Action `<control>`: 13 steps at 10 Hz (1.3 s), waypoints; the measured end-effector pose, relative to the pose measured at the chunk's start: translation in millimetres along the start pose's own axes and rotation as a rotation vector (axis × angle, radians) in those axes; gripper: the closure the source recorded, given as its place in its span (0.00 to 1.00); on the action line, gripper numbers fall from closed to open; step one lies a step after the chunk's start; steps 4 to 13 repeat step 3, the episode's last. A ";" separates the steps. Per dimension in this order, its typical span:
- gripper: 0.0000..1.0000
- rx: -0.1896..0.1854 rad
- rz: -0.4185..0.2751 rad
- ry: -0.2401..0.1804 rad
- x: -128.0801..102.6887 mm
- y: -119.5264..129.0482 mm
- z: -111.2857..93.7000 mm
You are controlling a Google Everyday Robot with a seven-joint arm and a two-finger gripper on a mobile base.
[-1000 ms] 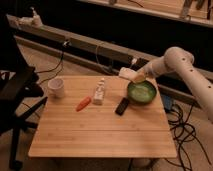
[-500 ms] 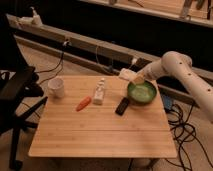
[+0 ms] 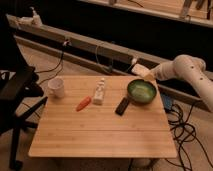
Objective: Place the white sponge in the ceramic bowl
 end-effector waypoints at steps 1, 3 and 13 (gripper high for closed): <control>0.30 -0.005 0.000 0.005 4.6 -4.0 1.4; 0.52 -0.029 -0.057 0.004 2.8 9.7 10.8; 0.52 -0.029 -0.057 0.004 2.8 9.7 10.8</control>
